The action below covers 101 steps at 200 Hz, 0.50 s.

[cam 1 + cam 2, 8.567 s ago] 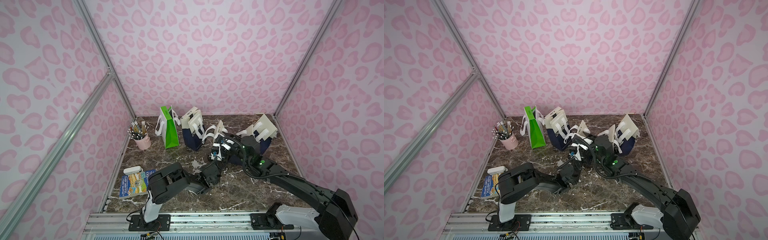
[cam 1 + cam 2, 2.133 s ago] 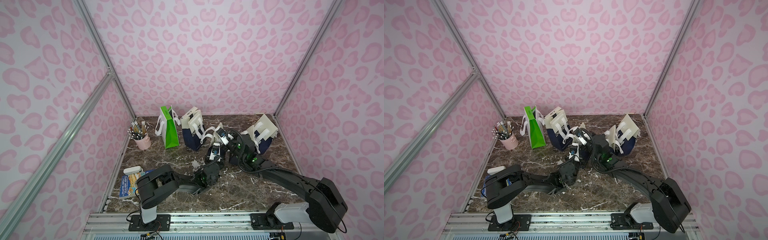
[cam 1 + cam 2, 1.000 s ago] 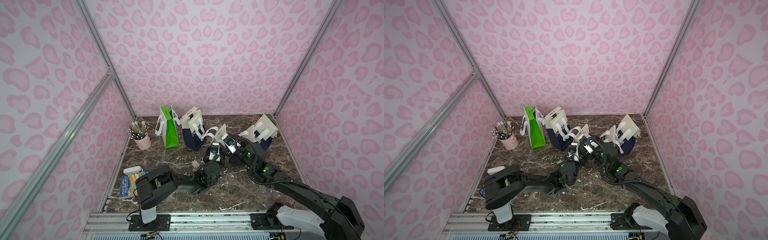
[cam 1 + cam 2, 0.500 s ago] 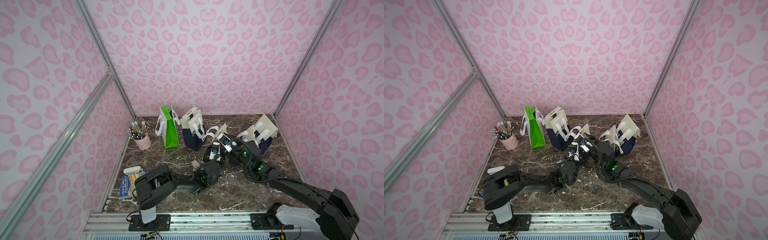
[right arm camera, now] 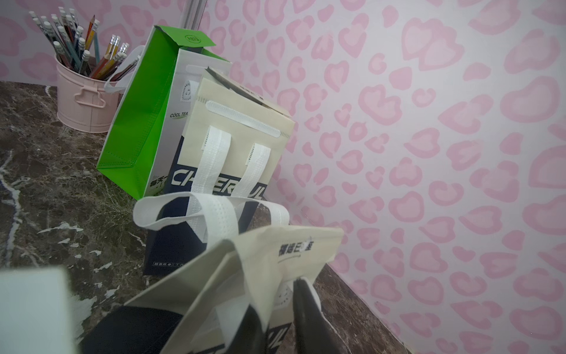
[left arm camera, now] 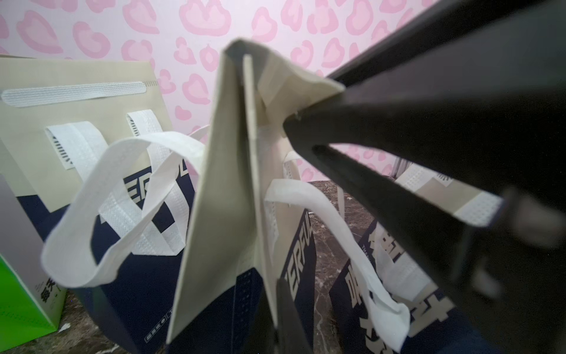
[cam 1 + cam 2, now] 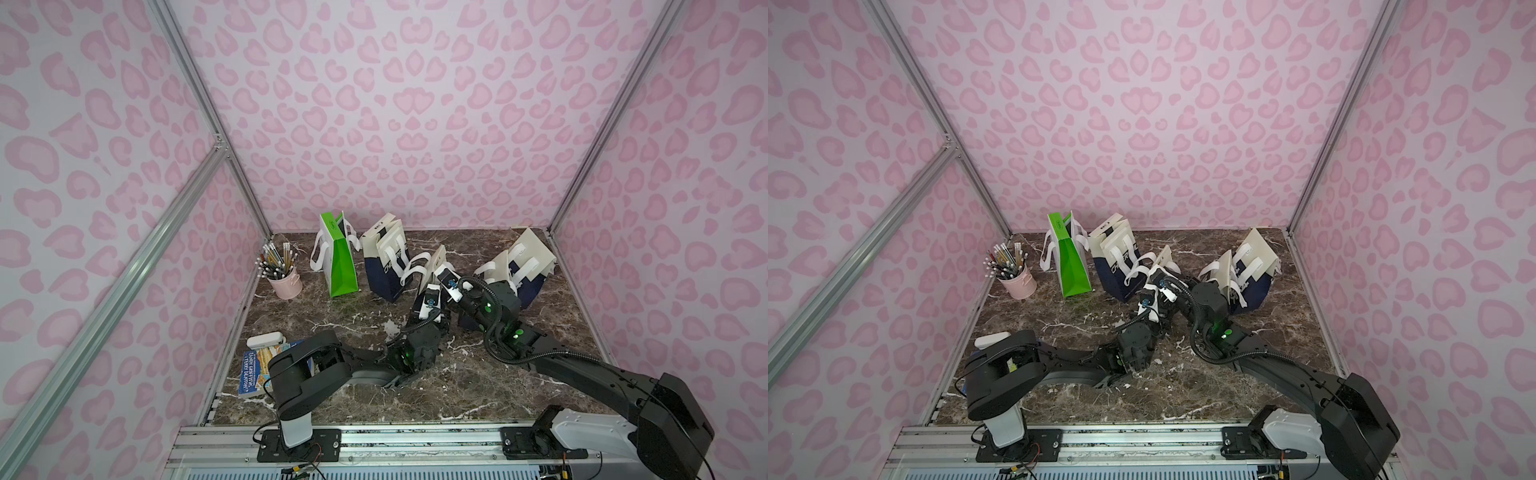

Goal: Open the takeout bag
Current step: Open the takeout bag at the center of the board.

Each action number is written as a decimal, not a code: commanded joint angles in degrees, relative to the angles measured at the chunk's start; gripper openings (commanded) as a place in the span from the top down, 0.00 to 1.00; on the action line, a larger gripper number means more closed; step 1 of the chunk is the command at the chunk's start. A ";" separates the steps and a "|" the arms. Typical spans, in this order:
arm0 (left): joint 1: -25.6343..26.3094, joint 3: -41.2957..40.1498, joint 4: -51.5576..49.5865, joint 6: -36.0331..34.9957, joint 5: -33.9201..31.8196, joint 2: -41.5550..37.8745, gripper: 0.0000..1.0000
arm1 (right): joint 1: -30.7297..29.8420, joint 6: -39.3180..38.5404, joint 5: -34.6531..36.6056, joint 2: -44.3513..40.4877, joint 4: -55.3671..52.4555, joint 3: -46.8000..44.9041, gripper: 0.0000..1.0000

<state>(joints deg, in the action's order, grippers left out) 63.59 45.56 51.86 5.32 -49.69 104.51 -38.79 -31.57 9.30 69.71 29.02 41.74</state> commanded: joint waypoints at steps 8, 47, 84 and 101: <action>0.01 0.38 0.61 -1.37 0.91 -0.62 0.95 | 0.11 -0.50 -0.10 1.09 4.17 1.45 0.82; 0.04 -0.03 0.70 -2.07 0.87 -1.02 0.95 | 0.11 -0.43 -0.73 2.26 4.57 2.40 0.87; 0.04 -0.31 0.84 -2.22 0.99 -1.04 0.95 | 0.11 0.02 -1.92 3.38 4.30 3.47 0.90; 0.03 -0.34 0.89 -2.40 1.13 -1.06 0.95 | 0.12 0.17 -2.50 4.01 4.14 3.62 0.92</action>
<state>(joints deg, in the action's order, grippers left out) 63.48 45.32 51.90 3.90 -49.76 103.85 -38.68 -31.94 8.10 73.06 30.11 44.05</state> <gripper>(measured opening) 0.058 0.090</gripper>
